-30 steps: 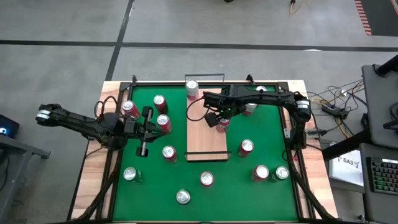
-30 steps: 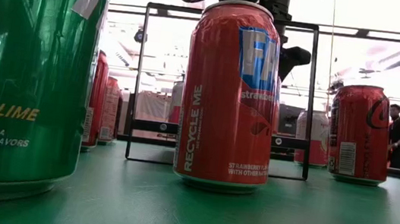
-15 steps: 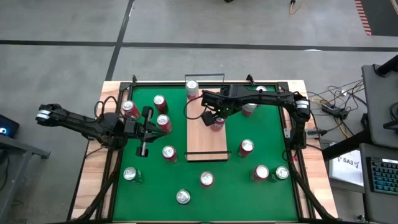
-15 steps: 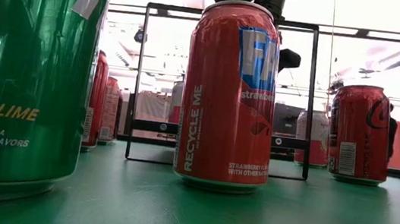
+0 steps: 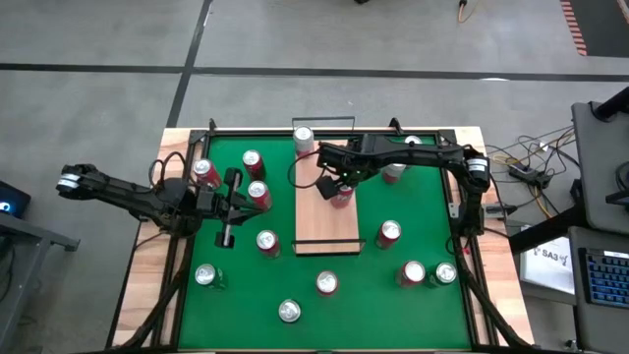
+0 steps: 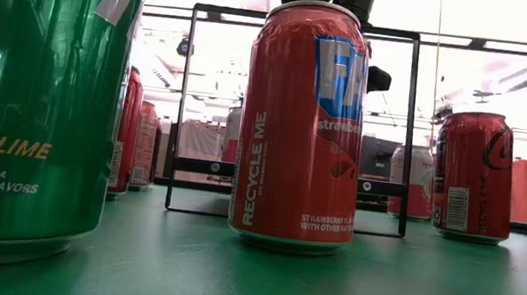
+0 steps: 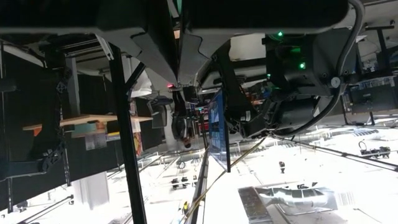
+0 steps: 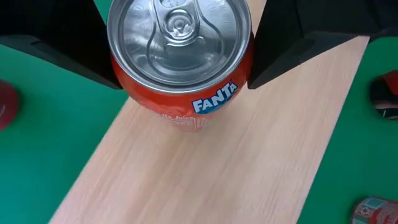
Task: Place canned beverage on shelf
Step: Put the orange soda can on the shelf
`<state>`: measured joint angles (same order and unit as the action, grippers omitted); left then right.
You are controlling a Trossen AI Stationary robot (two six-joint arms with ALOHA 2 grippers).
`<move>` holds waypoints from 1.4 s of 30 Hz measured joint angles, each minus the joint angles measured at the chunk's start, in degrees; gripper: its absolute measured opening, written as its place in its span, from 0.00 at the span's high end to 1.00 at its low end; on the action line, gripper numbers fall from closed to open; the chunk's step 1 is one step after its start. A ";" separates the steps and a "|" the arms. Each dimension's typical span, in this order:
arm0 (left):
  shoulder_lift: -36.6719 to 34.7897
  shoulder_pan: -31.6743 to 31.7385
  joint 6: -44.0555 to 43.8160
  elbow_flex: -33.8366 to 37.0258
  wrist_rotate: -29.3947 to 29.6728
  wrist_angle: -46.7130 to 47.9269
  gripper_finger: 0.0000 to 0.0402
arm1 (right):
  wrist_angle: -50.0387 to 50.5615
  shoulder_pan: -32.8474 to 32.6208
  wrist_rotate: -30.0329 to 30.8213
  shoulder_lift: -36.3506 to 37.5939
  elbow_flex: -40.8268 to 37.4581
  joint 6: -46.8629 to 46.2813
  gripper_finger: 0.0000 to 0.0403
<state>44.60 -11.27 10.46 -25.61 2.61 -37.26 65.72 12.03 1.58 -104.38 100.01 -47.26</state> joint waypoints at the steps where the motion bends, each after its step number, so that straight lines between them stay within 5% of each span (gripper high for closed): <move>1: 0.00 0.00 0.00 0.00 0.00 0.02 1.00 | -0.46 0.00 -0.06 0.00 0.00 0.32 0.19; 25: 0.00 0.00 0.00 0.00 0.00 0.48 1.00 | -7.83 0.31 -1.34 -0.04 1.10 1.21 0.11; 36: 0.00 0.00 -0.47 0.00 -0.02 1.48 1.00 | -6.04 0.39 4.41 0.00 12.40 10.90 0.12; 42: -0.02 0.00 -1.19 0.00 -0.02 2.23 1.00 | -0.01 0.37 4.83 0.17 17.21 15.66 0.23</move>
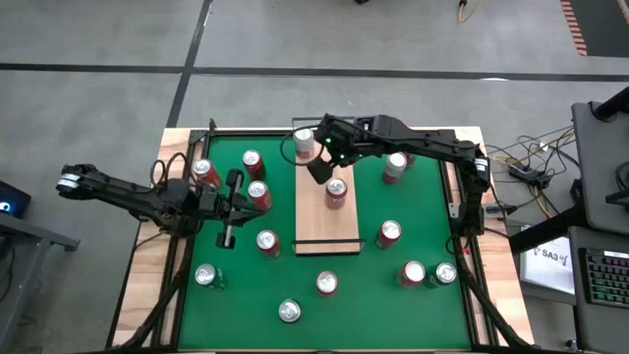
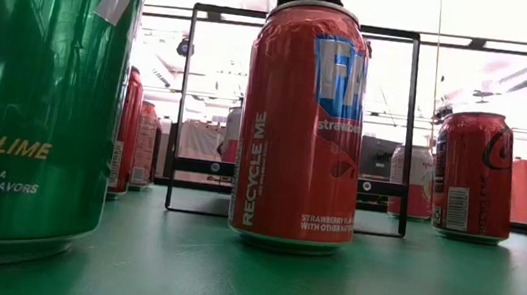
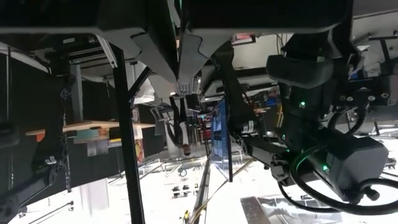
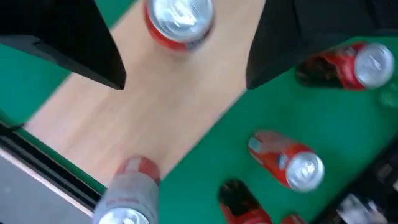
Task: Place canned beverage on shelf
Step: Put the orange soda can on the shelf
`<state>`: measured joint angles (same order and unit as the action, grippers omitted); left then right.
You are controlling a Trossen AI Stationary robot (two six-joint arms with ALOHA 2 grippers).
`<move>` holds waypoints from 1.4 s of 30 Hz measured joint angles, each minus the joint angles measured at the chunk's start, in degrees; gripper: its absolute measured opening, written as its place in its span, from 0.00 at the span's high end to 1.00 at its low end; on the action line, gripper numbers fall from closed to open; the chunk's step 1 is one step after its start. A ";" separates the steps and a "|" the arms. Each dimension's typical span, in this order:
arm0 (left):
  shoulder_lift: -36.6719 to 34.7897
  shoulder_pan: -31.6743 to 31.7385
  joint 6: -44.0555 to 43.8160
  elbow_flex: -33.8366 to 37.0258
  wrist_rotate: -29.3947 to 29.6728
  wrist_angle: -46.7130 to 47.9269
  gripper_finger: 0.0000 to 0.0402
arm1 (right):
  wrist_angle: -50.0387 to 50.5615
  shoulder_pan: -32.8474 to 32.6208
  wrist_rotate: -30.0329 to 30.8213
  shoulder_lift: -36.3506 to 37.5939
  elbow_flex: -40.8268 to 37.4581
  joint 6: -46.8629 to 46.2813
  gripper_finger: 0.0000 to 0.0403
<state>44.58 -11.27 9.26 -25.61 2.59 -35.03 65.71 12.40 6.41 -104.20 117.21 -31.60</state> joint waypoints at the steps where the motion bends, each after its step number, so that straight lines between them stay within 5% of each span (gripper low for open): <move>1: 0.00 0.00 -0.32 0.00 0.00 0.17 1.00 | 1.21 0.00 0.45 0.00 0.15 0.91 0.26; 14: 0.00 0.00 -2.29 0.00 0.00 2.56 1.00 | 10.63 -0.02 10.26 0.96 -7.40 3.77 0.95; 33: 0.04 0.00 -4.12 0.00 0.00 3.23 1.00 | -21.40 -3.57 7.56 16.51 -39.21 0.52 0.98; 42: 0.05 0.00 -4.23 0.00 -0.02 3.32 1.00 | -26.16 -8.54 7.60 18.69 -43.35 -2.87 0.98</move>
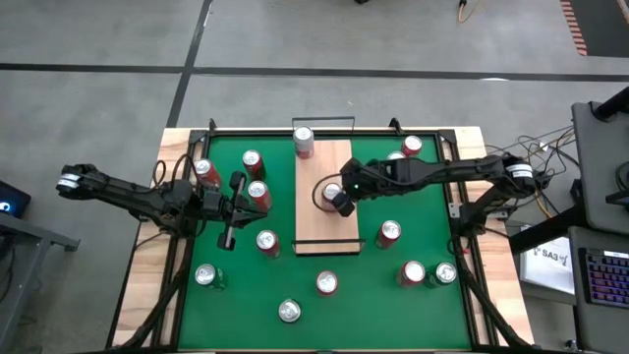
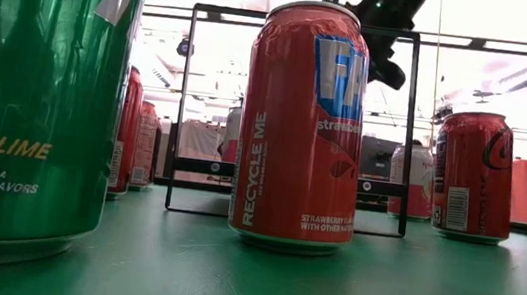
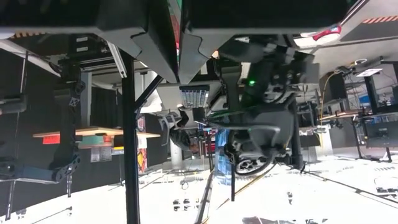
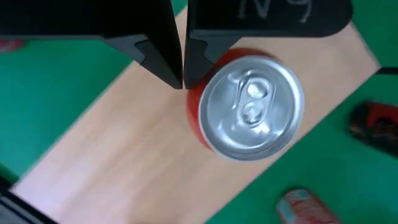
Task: Place canned beverage on shelf
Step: Put the orange soda can on the shelf
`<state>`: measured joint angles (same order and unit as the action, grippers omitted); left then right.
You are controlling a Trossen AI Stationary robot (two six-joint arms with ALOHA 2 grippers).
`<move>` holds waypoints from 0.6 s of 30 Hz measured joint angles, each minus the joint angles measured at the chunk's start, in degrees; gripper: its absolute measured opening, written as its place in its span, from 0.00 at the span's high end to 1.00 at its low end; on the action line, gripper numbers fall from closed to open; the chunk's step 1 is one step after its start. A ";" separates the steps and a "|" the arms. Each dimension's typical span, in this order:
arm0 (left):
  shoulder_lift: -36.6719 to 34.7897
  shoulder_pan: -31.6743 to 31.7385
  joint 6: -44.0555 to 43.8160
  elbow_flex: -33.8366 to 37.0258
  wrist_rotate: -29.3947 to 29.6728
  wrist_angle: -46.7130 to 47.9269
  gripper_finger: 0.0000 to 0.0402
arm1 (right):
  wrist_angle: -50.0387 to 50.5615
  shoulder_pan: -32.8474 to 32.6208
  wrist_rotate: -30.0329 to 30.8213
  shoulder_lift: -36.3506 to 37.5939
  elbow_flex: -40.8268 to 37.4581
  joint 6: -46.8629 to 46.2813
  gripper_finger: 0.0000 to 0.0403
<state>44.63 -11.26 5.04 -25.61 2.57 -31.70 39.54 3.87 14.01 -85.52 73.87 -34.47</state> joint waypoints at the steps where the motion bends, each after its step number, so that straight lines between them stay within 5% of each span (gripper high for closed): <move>1: 0.01 0.00 0.00 0.00 0.00 0.00 1.00 | -0.55 -0.51 -0.07 0.02 0.00 -0.55 0.98; 18: 0.01 0.00 0.00 0.00 0.00 -0.04 1.00 | -7.57 -6.17 1.04 0.00 0.21 -3.84 0.98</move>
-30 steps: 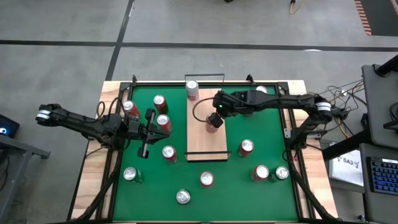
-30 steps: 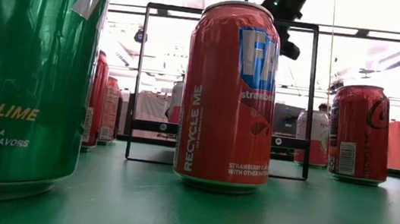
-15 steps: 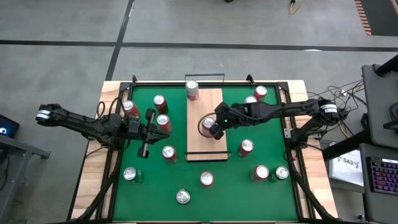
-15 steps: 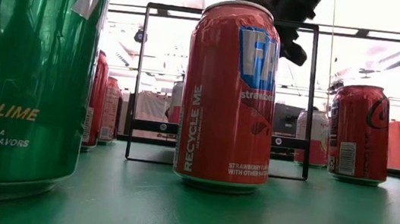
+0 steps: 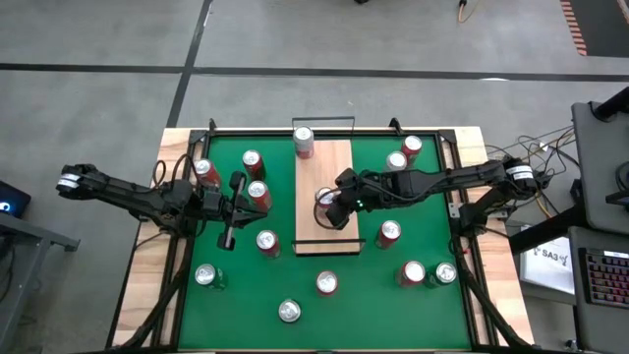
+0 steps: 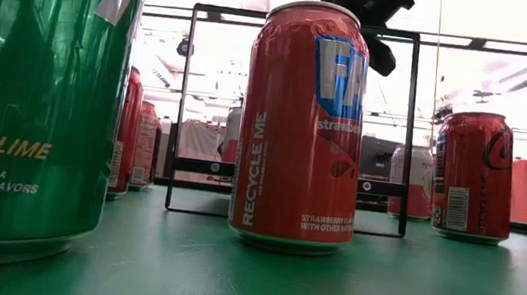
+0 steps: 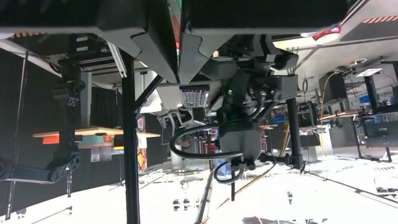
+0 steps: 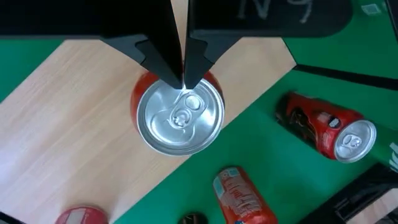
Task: Place canned beverage on shelf
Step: Put the orange soda can on the shelf
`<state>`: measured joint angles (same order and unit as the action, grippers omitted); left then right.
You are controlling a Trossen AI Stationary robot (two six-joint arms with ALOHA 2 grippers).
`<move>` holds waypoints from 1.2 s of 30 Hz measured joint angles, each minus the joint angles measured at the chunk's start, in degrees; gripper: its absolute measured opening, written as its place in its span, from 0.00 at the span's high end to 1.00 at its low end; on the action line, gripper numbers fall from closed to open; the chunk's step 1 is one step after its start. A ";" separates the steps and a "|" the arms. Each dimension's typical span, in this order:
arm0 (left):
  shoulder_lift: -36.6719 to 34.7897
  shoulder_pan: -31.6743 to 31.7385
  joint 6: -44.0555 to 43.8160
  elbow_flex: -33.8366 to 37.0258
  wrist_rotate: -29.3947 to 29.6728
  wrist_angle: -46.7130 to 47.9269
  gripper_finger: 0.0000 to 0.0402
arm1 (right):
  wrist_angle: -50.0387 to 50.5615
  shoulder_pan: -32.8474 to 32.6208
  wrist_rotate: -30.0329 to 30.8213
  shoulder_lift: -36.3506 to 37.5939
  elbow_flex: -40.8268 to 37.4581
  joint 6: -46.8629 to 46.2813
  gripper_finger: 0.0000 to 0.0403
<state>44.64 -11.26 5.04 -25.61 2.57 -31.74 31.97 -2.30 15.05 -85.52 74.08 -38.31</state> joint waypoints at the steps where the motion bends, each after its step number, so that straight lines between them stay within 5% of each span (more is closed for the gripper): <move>1: 0.00 -0.01 0.00 0.00 0.00 -0.01 1.00 | 0.02 -0.23 0.00 -0.02 -0.02 -0.04 0.98; 18: 0.07 -0.01 0.00 0.00 0.00 -0.03 1.00 | -11.46 -3.57 0.29 -6.64 0.05 15.28 0.98; 36: 0.17 -0.01 0.00 0.00 -0.01 0.08 1.00 | -11.37 -1.60 10.57 -12.11 8.90 18.45 0.98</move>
<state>44.82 -11.27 5.04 -25.61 2.56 -31.66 20.60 -3.91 25.62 -97.62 82.98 -19.87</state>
